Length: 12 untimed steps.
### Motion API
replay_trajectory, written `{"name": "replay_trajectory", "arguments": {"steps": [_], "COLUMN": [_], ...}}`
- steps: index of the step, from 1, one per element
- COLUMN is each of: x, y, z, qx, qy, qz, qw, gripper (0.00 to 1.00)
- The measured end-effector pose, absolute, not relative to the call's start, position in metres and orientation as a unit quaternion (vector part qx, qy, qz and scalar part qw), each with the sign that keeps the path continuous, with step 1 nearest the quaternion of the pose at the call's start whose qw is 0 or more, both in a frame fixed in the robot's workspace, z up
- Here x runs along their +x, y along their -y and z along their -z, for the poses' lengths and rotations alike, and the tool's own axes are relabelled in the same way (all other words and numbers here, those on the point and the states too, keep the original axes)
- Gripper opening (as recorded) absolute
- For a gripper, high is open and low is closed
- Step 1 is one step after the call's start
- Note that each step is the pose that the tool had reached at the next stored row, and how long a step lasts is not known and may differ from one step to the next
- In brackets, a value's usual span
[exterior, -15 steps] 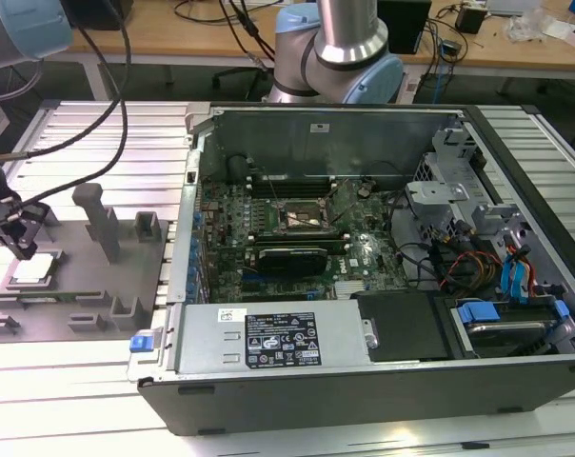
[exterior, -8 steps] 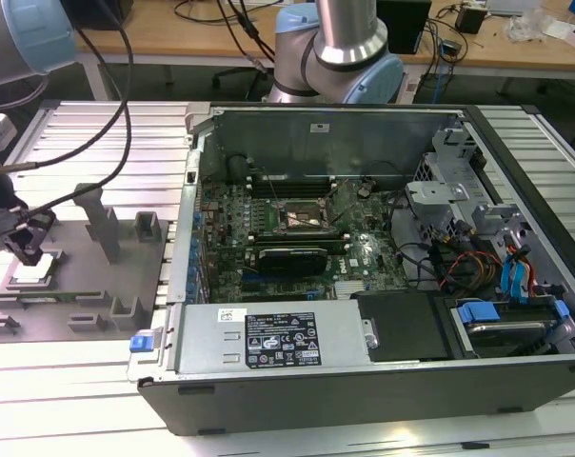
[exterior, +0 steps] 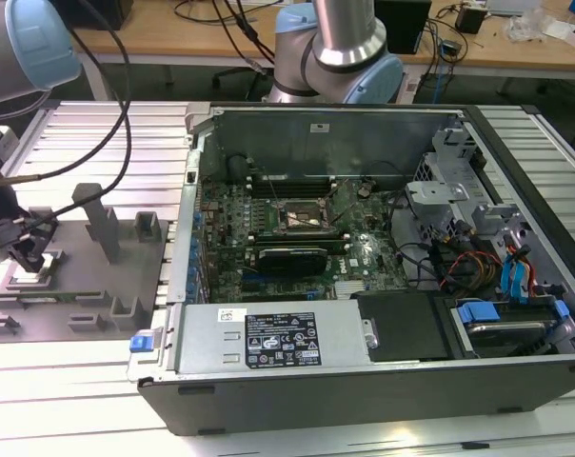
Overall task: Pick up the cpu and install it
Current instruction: 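Pick up the cpu and move it towards the insertion slot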
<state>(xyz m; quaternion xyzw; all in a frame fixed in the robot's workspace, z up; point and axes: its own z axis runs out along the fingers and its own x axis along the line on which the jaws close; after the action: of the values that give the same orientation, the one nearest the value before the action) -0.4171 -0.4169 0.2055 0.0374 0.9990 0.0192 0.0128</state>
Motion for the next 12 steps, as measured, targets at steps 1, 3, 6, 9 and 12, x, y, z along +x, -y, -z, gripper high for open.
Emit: {"name": "replay_trajectory", "arguments": {"steps": [1,3,6,9,12], "x": [-0.419,-0.4201,-0.4206,-0.4207,-0.4208], "y": [0.4168,0.4168,0.4167,0.4167,0.4167], "z": [-0.2053,-0.2051,-0.2051,-0.2051,-0.2051], "qx": [0.037,0.037,0.037,0.037,0.037], "qy": [-0.999,-0.999,-0.999,-0.999,-0.999], "qz": [-0.019,-0.019,-0.019,-0.019,-0.019], "qw": [0.013,0.013,0.013,0.013,0.013], "gripper": [0.11,0.11,0.11,0.11,0.16]}}
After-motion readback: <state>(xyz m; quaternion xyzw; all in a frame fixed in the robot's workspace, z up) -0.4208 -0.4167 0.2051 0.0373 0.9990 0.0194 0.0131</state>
